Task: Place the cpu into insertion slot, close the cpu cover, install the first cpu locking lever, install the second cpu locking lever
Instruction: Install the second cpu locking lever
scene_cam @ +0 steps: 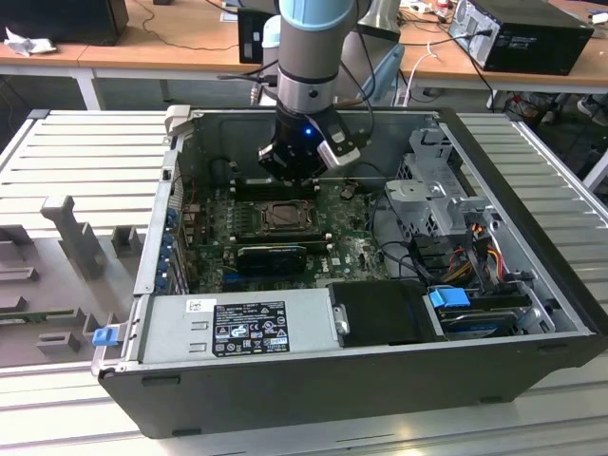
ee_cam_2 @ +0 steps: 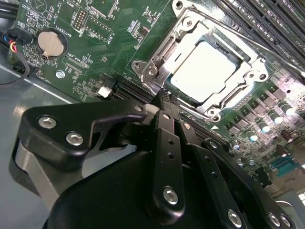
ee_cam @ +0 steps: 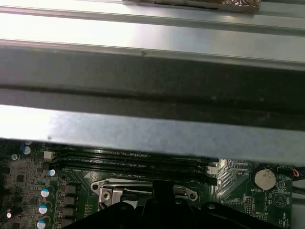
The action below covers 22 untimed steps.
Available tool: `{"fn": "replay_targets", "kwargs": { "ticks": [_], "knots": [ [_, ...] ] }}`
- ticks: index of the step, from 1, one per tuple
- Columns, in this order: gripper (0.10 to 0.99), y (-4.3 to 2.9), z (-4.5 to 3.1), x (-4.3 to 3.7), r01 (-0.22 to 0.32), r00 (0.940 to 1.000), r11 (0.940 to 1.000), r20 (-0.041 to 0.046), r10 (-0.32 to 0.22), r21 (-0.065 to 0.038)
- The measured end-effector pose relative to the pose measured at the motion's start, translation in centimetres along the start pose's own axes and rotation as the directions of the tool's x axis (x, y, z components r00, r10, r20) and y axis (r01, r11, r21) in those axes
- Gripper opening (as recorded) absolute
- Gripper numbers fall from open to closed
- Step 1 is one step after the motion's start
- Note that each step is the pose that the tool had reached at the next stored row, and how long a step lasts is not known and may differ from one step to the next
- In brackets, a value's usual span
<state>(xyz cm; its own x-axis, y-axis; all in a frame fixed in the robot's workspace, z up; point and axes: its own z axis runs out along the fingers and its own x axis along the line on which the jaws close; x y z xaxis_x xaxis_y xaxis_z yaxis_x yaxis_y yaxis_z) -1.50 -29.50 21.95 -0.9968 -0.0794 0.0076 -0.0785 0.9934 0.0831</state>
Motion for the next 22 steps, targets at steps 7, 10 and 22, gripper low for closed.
{"fn": "replay_targets", "kwargs": {
  "ticks": [7,10,22],
  "knots": [
    [0.106,-0.29,-0.03,0.02,0.000,1.0000,1.0000,-0.0001,0.000,0.000],
    [0.106,-0.45,-0.04,0.03,0.000,1.0000,1.0000,-0.0001,0.000,0.000],
    [0.106,-0.72,-0.85,0.07,0.000,1.0000,1.0000,0.0000,0.000,0.000]
  ]
}}
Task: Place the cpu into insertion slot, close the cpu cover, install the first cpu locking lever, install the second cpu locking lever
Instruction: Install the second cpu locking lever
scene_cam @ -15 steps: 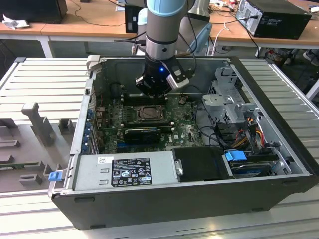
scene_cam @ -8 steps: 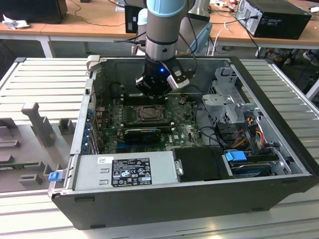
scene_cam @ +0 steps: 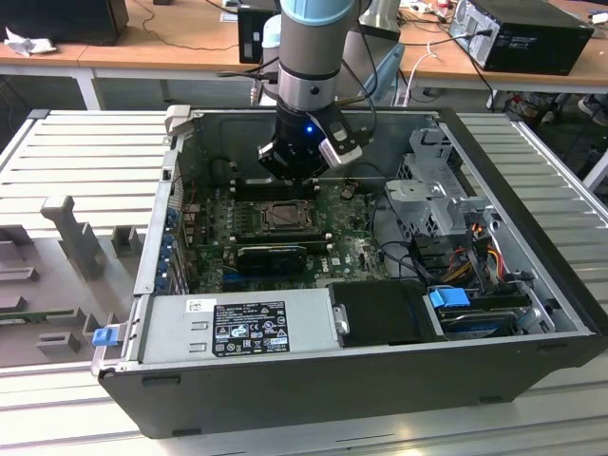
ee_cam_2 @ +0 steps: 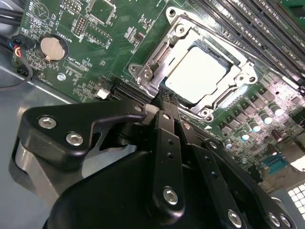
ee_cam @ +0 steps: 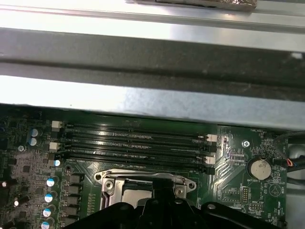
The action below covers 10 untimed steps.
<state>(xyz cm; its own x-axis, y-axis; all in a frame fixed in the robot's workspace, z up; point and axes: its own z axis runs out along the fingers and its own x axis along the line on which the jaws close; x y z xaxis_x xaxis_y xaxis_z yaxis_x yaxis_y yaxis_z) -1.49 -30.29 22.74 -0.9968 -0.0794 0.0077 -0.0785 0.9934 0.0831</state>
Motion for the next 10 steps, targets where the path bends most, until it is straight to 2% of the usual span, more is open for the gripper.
{"fn": "replay_targets", "kwargs": {
  "ticks": [6,10],
  "knots": [
    [0.106,-0.18,-0.04,0.02,0.000,1.0000,1.0000,-0.0001,0.000,0.000],
    [0.106,-0.14,-0.47,0.02,0.000,1.0000,1.0000,-0.0001,0.000,0.001]
  ]
}}
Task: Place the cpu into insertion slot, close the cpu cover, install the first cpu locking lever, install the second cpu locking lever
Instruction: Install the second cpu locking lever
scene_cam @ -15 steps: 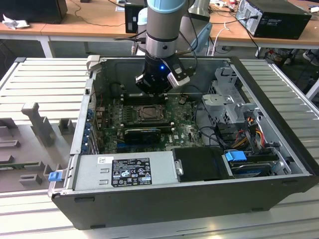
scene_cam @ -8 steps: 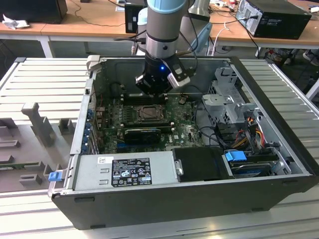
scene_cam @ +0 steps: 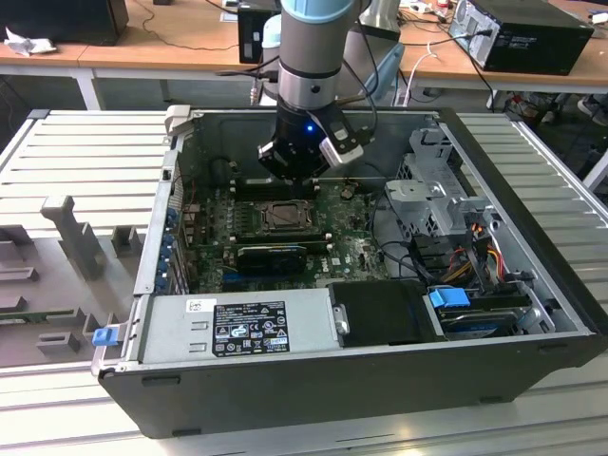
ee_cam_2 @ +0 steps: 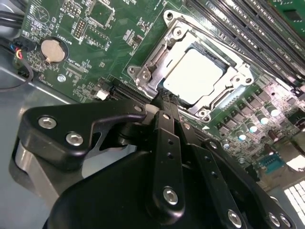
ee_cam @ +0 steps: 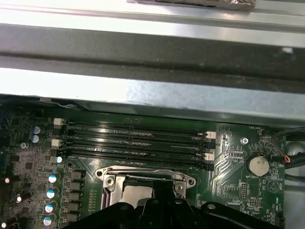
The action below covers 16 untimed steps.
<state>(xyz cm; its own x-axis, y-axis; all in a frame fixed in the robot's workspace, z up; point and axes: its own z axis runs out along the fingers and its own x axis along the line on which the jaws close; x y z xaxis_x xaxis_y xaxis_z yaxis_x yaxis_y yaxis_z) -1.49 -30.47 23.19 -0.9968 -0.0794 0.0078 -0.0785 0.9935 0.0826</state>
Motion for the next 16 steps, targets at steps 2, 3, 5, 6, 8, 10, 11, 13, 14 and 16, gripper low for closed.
{"fn": "replay_targets", "kwargs": {
  "ticks": [2,3,5,6,8,10,11,13,14,16],
  "knots": [
    [0.106,0.02,-0.25,0.00,0.000,1.0000,1.0000,0.0000,0.000,0.000],
    [0.106,0.00,-0.28,0.00,0.000,1.0000,1.0000,0.0001,0.000,0.000],
    [0.106,-0.09,-0.29,0.01,0.000,1.0000,1.0000,0.0001,0.000,0.000],
    [0.106,-0.15,-0.30,0.02,0.000,1.0000,1.0000,0.0001,0.000,0.000],
    [0.106,-0.51,-0.33,0.04,0.000,1.0000,1.0000,0.0001,0.000,0.000],
    [0.106,-0.91,-0.36,0.07,0.000,1.0000,1.0000,0.0001,0.000,0.000],
    [0.106,-1.03,-0.37,0.08,0.000,1.0000,1.0000,0.0000,0.000,0.000],
    [0.106,-1.18,-0.41,0.09,0.000,1.0000,1.0000,0.0000,0.000,0.000],
    [0.106,-1.17,-0.53,0.10,0.000,1.0000,1.0000,-0.0001,0.000,0.000],
    [0.106,-1.11,-1.27,0.10,0.000,1.0000,1.0000,-0.0001,0.000,0.001]
  ]
}}
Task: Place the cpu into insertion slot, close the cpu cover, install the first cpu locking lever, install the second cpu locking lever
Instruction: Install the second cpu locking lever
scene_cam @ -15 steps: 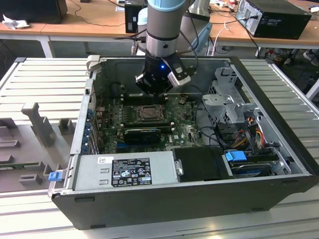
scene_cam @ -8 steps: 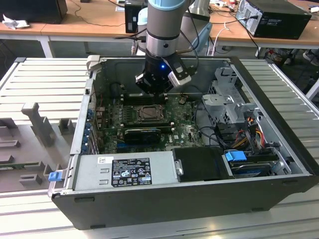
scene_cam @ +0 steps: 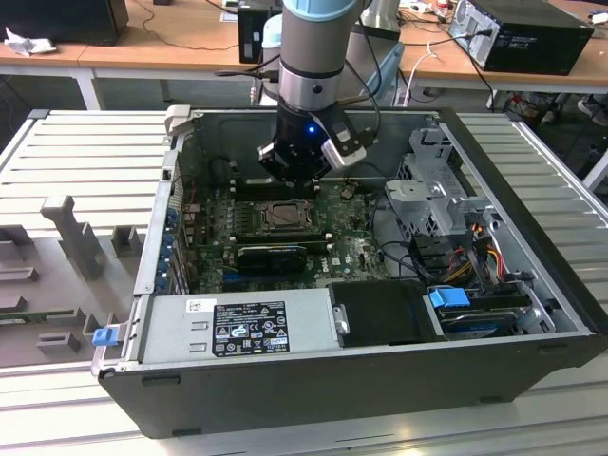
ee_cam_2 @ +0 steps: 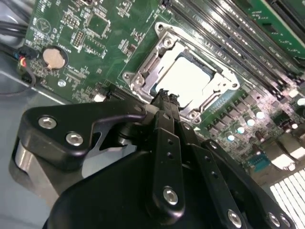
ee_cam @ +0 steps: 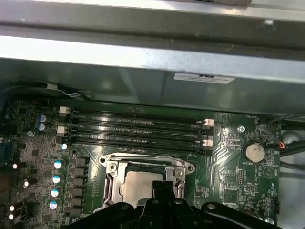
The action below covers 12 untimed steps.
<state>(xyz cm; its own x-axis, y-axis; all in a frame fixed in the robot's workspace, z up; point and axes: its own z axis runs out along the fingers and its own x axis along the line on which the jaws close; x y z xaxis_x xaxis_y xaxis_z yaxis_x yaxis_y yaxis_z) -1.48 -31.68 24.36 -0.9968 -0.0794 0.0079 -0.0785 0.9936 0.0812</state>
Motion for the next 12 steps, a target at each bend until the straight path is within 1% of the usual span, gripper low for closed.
{"fn": "replay_targets", "kwargs": {
  "ticks": [1,2,9,12],
  "knots": [
    [0.106,0.04,-0.53,0.01,0.000,1.0000,1.0000,-0.0001,0.000,0.001],
    [0.106,-0.12,-0.61,0.02,0.000,1.0000,1.0000,0.0000,0.000,0.001],
    [0.106,-1.38,-0.71,0.12,0.000,1.0000,1.0000,0.0000,0.000,0.001],
    [0.106,-1.77,-0.74,0.15,0.000,1.0000,1.0000,-0.0001,0.000,0.001]
  ]
}}
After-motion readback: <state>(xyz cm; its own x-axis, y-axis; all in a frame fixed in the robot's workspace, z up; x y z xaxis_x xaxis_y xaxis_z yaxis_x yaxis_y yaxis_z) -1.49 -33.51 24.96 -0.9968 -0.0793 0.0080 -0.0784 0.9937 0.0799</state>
